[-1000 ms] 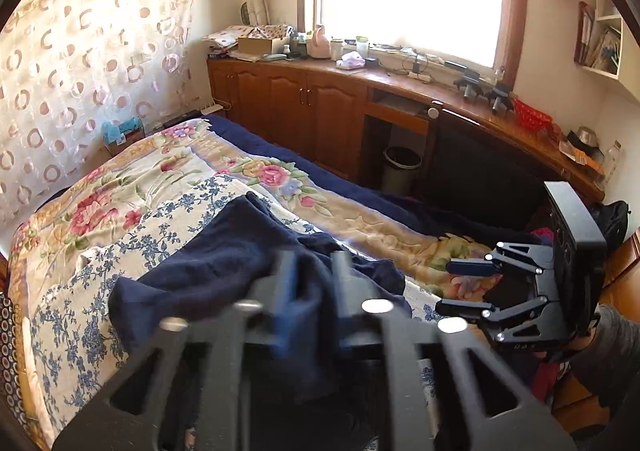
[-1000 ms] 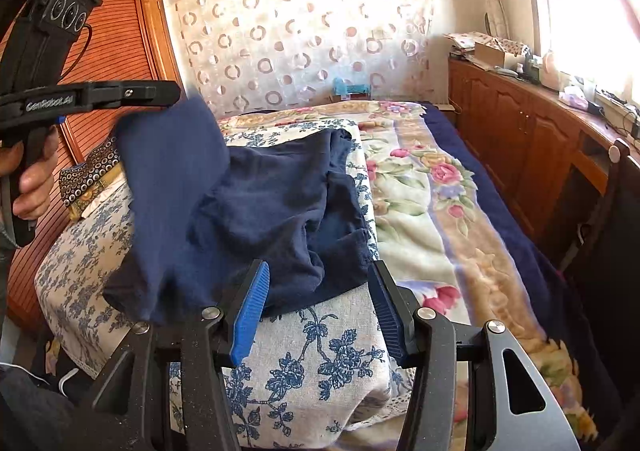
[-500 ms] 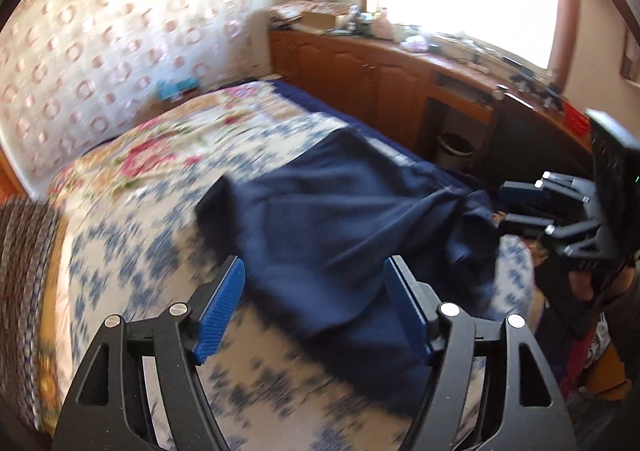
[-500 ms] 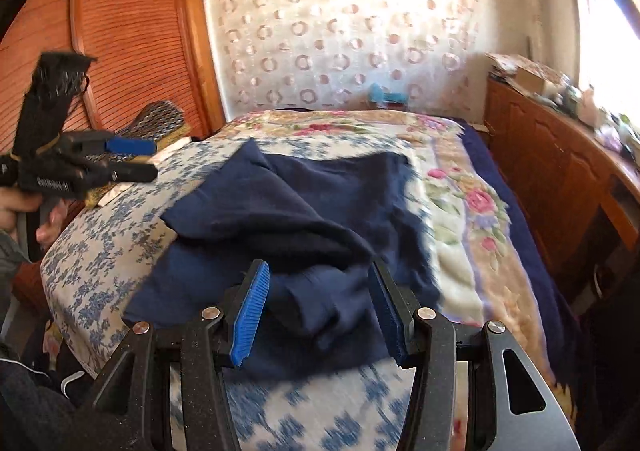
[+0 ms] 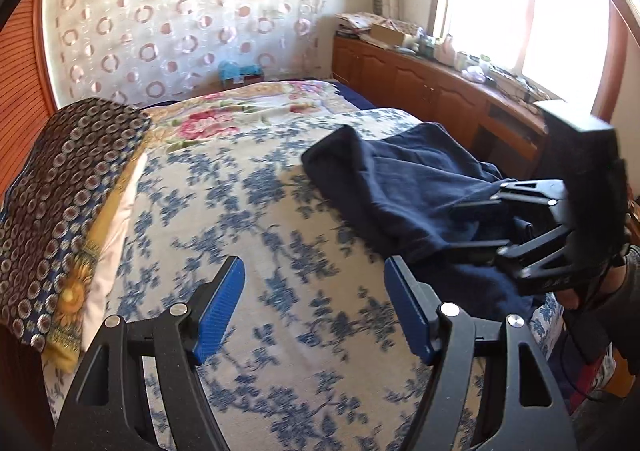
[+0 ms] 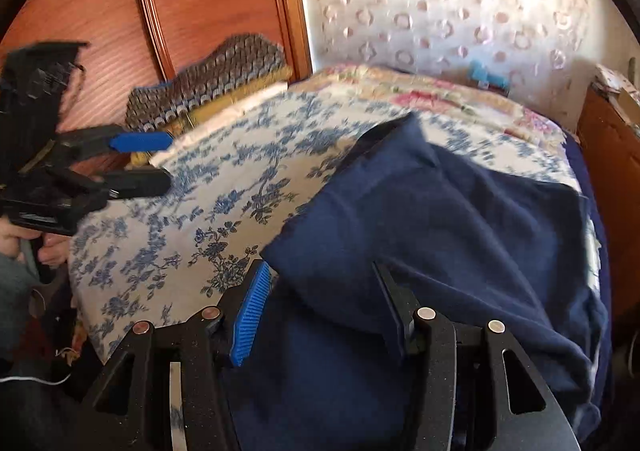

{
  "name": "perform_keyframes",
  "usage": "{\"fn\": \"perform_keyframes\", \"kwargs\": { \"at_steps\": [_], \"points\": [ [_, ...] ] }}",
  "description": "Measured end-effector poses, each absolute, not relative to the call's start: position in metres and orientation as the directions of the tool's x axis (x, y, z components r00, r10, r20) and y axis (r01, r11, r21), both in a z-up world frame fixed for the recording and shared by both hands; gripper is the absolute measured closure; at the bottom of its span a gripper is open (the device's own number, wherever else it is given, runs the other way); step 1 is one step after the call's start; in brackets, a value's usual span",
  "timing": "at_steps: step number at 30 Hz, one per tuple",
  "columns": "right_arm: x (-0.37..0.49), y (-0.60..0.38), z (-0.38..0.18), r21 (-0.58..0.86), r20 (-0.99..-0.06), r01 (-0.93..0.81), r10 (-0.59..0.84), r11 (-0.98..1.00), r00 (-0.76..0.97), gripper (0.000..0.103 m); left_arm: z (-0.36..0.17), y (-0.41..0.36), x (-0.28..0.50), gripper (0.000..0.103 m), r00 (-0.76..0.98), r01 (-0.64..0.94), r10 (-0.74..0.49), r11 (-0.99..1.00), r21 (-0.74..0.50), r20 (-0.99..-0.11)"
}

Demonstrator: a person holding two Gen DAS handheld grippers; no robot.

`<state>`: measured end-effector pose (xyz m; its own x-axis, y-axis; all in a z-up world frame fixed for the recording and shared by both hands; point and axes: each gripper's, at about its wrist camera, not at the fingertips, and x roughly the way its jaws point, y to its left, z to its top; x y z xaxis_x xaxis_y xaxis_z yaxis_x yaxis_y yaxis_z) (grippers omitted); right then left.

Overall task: Fold small clothes
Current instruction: 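Grasp the shirt end with the right gripper and fold it over the body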

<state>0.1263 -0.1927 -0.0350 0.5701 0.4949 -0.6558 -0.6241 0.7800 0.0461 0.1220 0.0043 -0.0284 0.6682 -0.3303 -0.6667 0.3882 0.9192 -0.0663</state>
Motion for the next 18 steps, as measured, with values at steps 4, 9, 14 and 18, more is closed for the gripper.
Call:
{"fn": "perform_keyframes", "kwargs": {
  "at_steps": [4,9,14,18],
  "points": [
    [0.146,-0.18,-0.041,0.034,-0.705,-0.615,0.455,0.788,0.544,0.05,-0.036,0.015,0.122,0.03,0.67,0.37,-0.325,0.926,-0.079,-0.667],
    [0.163,-0.173,-0.04,0.043,-0.753,-0.634,0.443,0.772,0.488,0.088,-0.045,0.016,0.121,0.03,0.663,0.367,-0.327,0.926,-0.088,-0.673],
    [0.176,-0.206,-0.008,0.087,-0.701,-0.621,0.491,0.779,0.517,0.096,-0.051,0.007,0.12,0.03,0.651,0.384,-0.342,0.919,-0.094,-0.678],
    [0.195,-0.252,0.02,0.143,-0.649,-0.581,0.519,0.801,0.556,0.096,-0.053,-0.005,0.118,0.03,0.644,0.399,-0.345,0.913,-0.086,-0.683]
  ]
}}
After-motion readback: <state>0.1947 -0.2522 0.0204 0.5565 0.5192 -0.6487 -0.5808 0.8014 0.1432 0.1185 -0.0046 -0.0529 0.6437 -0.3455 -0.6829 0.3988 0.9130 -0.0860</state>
